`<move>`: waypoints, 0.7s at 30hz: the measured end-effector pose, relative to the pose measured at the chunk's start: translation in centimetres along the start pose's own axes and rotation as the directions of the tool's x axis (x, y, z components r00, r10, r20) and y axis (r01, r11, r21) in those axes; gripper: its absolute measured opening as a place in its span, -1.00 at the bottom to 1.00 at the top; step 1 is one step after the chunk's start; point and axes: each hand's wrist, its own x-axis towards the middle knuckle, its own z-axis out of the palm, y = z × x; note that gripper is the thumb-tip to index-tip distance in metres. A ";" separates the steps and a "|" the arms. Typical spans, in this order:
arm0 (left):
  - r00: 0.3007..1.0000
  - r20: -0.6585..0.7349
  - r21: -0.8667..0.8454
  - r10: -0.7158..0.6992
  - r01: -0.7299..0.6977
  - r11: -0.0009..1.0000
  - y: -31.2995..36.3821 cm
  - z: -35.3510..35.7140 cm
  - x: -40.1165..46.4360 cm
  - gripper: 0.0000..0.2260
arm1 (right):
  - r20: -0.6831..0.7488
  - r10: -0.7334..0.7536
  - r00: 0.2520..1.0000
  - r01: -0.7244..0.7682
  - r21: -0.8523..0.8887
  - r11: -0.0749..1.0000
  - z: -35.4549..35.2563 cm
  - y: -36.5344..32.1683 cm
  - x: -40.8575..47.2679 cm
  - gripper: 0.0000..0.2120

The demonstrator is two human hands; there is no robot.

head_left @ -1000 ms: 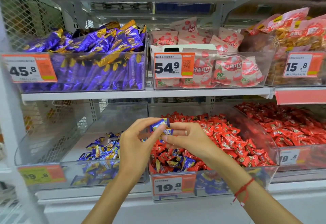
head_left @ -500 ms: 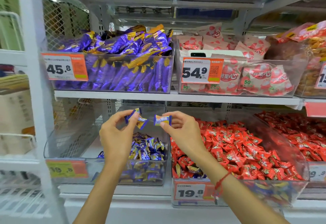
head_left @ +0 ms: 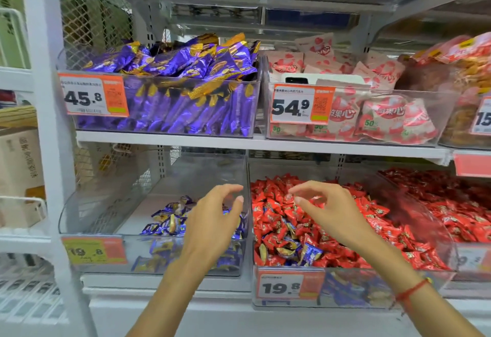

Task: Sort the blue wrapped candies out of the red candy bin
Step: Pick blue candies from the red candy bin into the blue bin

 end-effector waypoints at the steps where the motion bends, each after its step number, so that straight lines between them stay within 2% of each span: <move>1: 0.999 0.047 0.038 0.013 -0.014 0.999 0.3 0.7 -0.4 -0.72 | -0.004 0.010 1.000 -0.010 -0.004 1.000 -0.6 0.6 -0.3 -0.82; 3: 0.990 0.143 0.080 -0.006 -0.005 0.997 0.5 1.8 -0.8 -0.60 | 0.031 0.019 0.999 -0.018 -0.036 0.999 -1.3 1.5 -0.6 -0.80; 5: 0.982 0.188 0.087 -0.022 0.006 0.996 0.6 2.5 -1.0 -0.56 | 0.166 0.018 0.986 -0.002 -0.091 0.996 -1.5 2.2 -0.6 -0.81; 8: 0.984 0.173 0.094 -0.030 0.014 0.995 0.5 2.7 -1.1 -0.57 | 0.390 0.045 0.920 0.012 -0.143 0.990 -1.3 2.5 -0.8 -0.83; 11: 0.987 0.160 0.109 -0.024 0.007 0.994 0.6 2.8 -1.4 -0.57 | 0.493 0.065 0.868 0.121 -0.336 0.934 -0.4 2.0 -1.3 -0.69; 14: 0.989 0.150 0.132 -0.009 -0.011 0.991 0.8 3.0 -1.7 -0.56 | 0.490 0.053 0.870 0.186 -0.426 0.885 1.1 1.7 -1.9 -0.66; 17: 0.989 0.151 0.129 -0.007 -0.012 0.992 0.7 2.9 -1.8 -0.55 | 0.443 0.024 0.896 0.163 -0.380 0.910 2.2 2.0 -2.0 -0.81; 21: 0.988 0.153 0.162 -0.002 -0.023 0.986 0.8 2.5 -1.5 -0.58 | 0.366 0.025 0.930 0.090 -0.295 0.951 2.1 2.5 -1.9 -0.89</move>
